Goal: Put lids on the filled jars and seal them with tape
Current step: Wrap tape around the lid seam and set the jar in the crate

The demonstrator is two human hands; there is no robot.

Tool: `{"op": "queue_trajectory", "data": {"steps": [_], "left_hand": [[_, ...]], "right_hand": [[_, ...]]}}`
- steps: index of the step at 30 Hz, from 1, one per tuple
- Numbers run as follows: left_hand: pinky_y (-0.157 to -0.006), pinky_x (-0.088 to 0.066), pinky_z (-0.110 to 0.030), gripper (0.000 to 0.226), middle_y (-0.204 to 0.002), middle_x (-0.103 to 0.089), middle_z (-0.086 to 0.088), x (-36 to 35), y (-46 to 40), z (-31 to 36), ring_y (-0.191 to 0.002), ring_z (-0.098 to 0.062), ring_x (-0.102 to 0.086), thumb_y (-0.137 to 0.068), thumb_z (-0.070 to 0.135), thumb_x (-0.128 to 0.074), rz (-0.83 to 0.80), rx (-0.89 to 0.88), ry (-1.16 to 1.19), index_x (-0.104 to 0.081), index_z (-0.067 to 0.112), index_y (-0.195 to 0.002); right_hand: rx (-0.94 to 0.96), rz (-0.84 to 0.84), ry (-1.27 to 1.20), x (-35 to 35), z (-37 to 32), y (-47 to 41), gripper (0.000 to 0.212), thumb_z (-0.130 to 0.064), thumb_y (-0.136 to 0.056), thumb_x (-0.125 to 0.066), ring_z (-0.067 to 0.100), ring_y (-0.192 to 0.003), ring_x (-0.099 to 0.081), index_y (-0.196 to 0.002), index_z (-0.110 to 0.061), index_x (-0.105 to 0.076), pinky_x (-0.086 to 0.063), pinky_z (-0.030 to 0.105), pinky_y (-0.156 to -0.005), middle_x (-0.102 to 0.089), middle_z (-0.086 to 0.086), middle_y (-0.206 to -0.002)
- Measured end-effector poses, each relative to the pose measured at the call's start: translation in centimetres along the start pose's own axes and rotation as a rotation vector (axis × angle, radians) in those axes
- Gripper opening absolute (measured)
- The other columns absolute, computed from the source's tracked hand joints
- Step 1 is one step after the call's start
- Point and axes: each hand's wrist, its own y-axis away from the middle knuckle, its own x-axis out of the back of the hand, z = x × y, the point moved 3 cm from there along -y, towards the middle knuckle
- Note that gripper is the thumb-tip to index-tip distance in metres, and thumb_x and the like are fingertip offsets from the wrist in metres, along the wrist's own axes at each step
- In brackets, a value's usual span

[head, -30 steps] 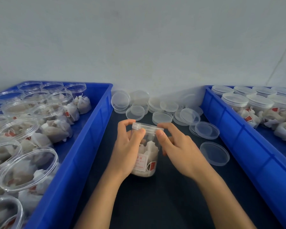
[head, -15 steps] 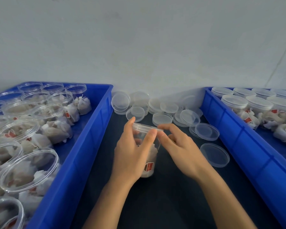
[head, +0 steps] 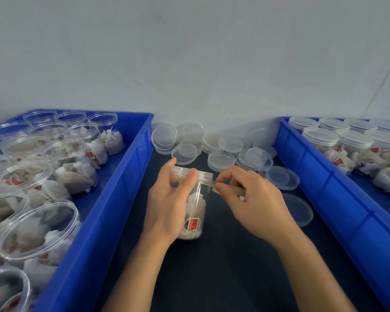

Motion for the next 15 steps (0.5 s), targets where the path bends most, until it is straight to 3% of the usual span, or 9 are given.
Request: {"op": "queue_trajectory", "data": {"steps": [6, 11, 15], "left_hand": [[-0.100, -0.056, -0.038, 0.090, -0.111, -0.067, 0.038, 0.15, -0.03, 0.10, -0.103, 0.005, -0.070, -0.074, 0.082, -0.058, -0.007, -0.018, -0.024, -0.049, 0.040, -0.153], [-0.089, -0.056, -0.030, 0.084, -0.112, -0.070, 0.033, 0.21, -0.03, -0.10, -0.101, 0.001, -0.073, -0.075, 0.079, -0.060, 0.000, -0.026, 0.027, -0.056, 0.037, -0.147], [-0.079, -0.059, -0.025, 0.078, -0.111, -0.074, 0.025, 0.07, 0.07, -0.28, -0.098, -0.004, -0.076, -0.076, 0.075, -0.064, -0.004, -0.011, 0.099, -0.060, 0.034, -0.142]], "right_hand": [[0.011, 0.090, 0.006, 0.13, 0.05, 0.04, 0.014, -0.059, -0.095, -0.054, 0.003, -0.092, -0.053, -0.098, -0.046, -0.061, -0.039, 0.027, -0.067, -0.060, -0.019, -0.077], [-0.012, 0.094, -0.015, 0.01, 0.01, -0.06, 0.014, -0.060, -0.094, -0.056, 0.003, -0.094, -0.053, -0.098, -0.047, -0.061, -0.040, 0.027, -0.069, -0.059, -0.030, -0.095], [-0.039, 0.059, -0.061, -0.27, 0.06, -0.19, 0.012, -0.060, -0.094, -0.058, 0.005, -0.085, -0.056, -0.095, -0.048, -0.060, -0.042, 0.030, -0.068, -0.061, -0.026, -0.088]]}}
